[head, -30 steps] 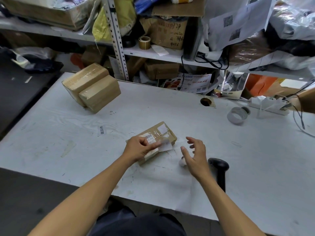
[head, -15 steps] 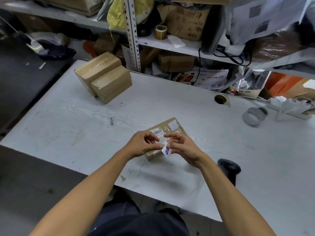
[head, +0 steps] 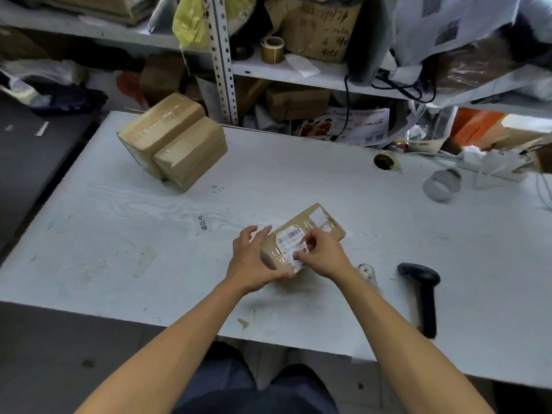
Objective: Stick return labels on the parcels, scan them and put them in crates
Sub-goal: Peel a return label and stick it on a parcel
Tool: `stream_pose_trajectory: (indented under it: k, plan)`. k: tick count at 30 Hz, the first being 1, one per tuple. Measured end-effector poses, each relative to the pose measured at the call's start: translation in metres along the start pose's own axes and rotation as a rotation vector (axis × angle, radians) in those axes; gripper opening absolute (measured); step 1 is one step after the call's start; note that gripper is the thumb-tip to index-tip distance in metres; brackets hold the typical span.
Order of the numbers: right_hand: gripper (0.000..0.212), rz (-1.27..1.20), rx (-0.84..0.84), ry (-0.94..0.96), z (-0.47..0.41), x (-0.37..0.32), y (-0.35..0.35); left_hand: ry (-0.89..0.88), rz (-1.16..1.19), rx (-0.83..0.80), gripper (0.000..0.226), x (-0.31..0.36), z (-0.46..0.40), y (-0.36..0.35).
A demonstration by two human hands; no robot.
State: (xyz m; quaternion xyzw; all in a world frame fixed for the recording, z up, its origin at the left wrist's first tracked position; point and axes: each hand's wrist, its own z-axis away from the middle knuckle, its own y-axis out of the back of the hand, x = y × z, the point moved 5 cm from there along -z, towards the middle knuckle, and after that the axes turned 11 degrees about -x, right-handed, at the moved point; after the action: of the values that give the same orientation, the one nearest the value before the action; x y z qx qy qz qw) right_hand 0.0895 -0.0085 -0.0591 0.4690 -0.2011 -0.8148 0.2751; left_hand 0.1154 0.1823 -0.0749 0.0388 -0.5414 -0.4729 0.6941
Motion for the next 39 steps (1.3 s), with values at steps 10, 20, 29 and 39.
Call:
stream_pose_trajectory:
  k: [10,20,29,39]
  plan:
    - [0.109,-0.097,0.379,-0.214,0.042,0.016,0.004,-0.202,0.057,-0.056,0.117,-0.001,-0.002,-0.003]
    - [0.113,-0.534,0.704,-0.158,0.164,0.067,0.084,-0.581,0.021,-0.230,0.114,0.114,0.032,-0.030]
    - [0.054,-1.094,0.998,-0.104,0.356,0.220,0.116,-0.700,0.188,-0.494,0.125,0.243,0.094,-0.187]
    - [0.058,-1.336,1.350,-0.440,0.572,0.362,0.015,-0.561,0.186,-0.958,0.066,0.317,0.196,-0.407]
